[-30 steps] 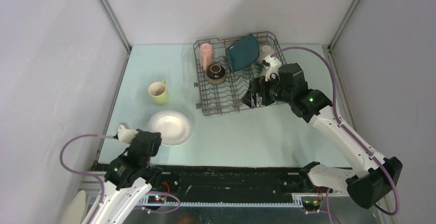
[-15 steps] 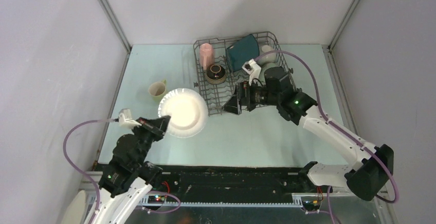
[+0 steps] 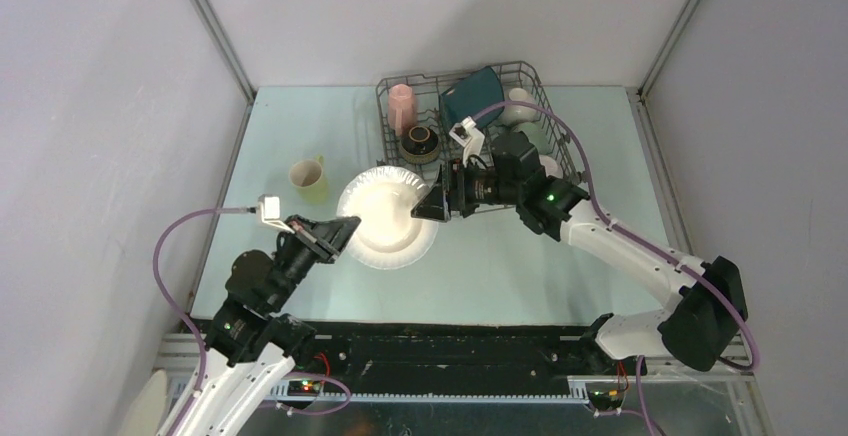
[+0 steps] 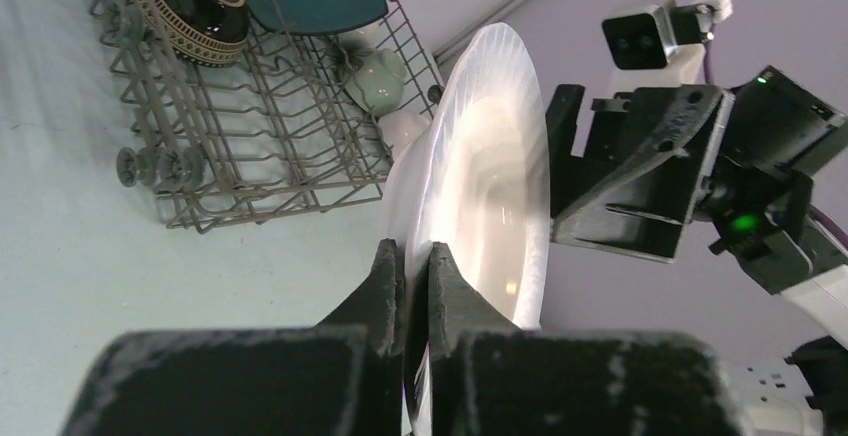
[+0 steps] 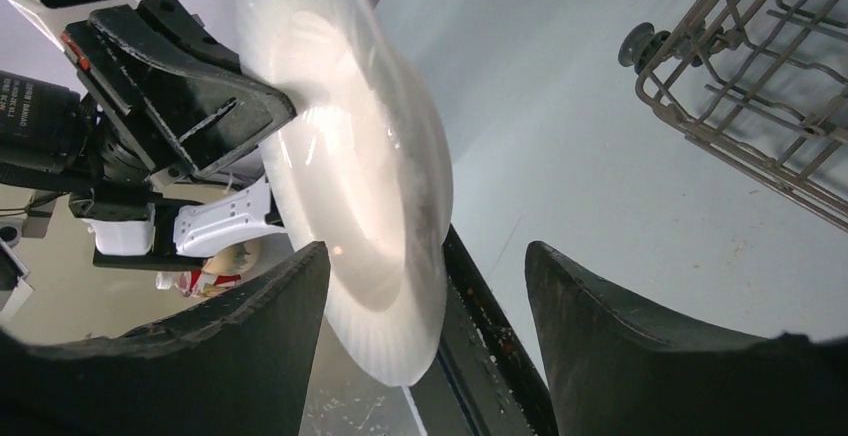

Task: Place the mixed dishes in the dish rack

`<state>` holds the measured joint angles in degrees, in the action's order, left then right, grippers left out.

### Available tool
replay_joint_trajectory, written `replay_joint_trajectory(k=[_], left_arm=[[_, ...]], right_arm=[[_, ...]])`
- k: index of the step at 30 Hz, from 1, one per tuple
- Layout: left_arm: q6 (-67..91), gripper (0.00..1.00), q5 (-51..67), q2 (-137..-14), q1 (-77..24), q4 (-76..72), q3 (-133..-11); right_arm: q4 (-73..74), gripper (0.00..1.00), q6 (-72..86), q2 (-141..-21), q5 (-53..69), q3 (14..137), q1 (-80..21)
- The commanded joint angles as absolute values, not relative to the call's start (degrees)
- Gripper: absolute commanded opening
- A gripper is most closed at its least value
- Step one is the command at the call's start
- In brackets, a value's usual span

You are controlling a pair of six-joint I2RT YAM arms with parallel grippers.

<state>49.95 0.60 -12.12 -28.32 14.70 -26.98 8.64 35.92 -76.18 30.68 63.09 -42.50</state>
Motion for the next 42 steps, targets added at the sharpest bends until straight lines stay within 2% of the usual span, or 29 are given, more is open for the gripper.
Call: replay_joint_trajectory(k=[1, 2, 3, 4, 5, 6, 7, 8, 9, 10, 11, 12, 13, 17, 18, 22, 28, 35, 42], left_arm=[[50.79, 0.0, 4.29, -11.85, -28.13, 3.64, -27.48], [50.84, 0.0, 4.92, -12.03, -28.13, 3.15, -27.37], [50.92, 0.0, 5.14, -12.5, -28.13, 2.98, -27.35], [50.9, 0.0, 5.39, -12.75, -28.13, 2.79, -27.4], [50.85, 0.0, 5.51, -13.27, -28.13, 2.8, -27.41], [50.78, 0.01, 5.62, -13.73, -28.13, 2.85, -27.49], [50.53, 0.05, 5.62, -13.94, -28.13, 2.88, -27.5], [50.14, 0.1, 5.6, -14.21, -28.13, 3.09, -27.55], [49.94, 0.27, 5.48, -14.31, -28.13, 3.52, -27.66], [49.33, 0.35, 4.73, -14.52, -28.13, 4.64, -27.97], [48.97, 0.51, 3.75, -14.56, -28.13, 5.22, -28.13], [48.19, 0.61, 3.24, -14.65, -28.13, 6.58, -28.48], [47.83, 0.68, 1.91, -14.66, -28.13, 7.29, -28.65], [45.85, 0.8, -1.68, -14.87, -28.13, 11.82, -29.42], [45.26, 0.82, -1.89, -15.01, -28.13, 12.1, -29.39], [44.11, 0.84, -1.73, -15.78, -28.13, 12.13, -28.56], [43.49, 0.84, -0.46, -18.14, -28.13, 11.9, -28.08], [42.68, 0.84, -1.52, -19.99, -28.13, 14.45, -28.82], [43.13, 0.84, -7.44, -19.94, -28.13, 17.64, -28.26]], right_arm=[[4.3, 0.71, 37.18, -77.32, 31.96, 63.29, -43.16], [4.0, 0.62, 37.27, -77.51, 32.33, 63.29, -43.18], [3.33, 0.58, 37.4, -77.78, 33.11, 63.26, -43.21], [3.11, 0.46, 37.65, -77.87, 33.43, 63.27, -43.21], [2.6, 0.39, 37.76, -77.91, 33.96, 63.28, -43.23], [2.47, 0.25, 37.73, -77.73, 34.16, 63.28, -43.15], [2.51, 0.18, 37.6, -77.54, 34.09, 63.3, -43.02], [3.02, 0.05, 37.48, -77.0, 33.92, 63.34, -42.53], [3.4, 0.01, 37.16, -76.69, 33.35, 63.36, -42.14], [4.41, 0.0, 36.95, -76.08, 32.98, 63.37, -41.16], [4.89, 0.0, 36.35, -75.61, 32.35, 63.37, -40.67], [6.1, 0.0, 35.97, -74.71, 32.08, 63.37, -39.24], [6.79, 0.0, 35.32, -74.14, 31.4, 63.33, -37.45], [11.91, 0.0, 31.9, -69.07, 25.41, 63.32, -31.43], [14.51, 0.0, 30.12, -68.33, 20.37, 63.89, -30.65], [23.08, 0.0, 23.99, -66.36, -0.37, 67.37, -29.23], [25.17, 0.0, 23.35, -68.42, -22.86, 69.35, -29.67], [20.74, 0.0, 20.67, -74.89, -40.26, 71.84, -35.17], [20.89, 0.0, 17.93, -86.31, -45.88, 79.63, -37.71]])
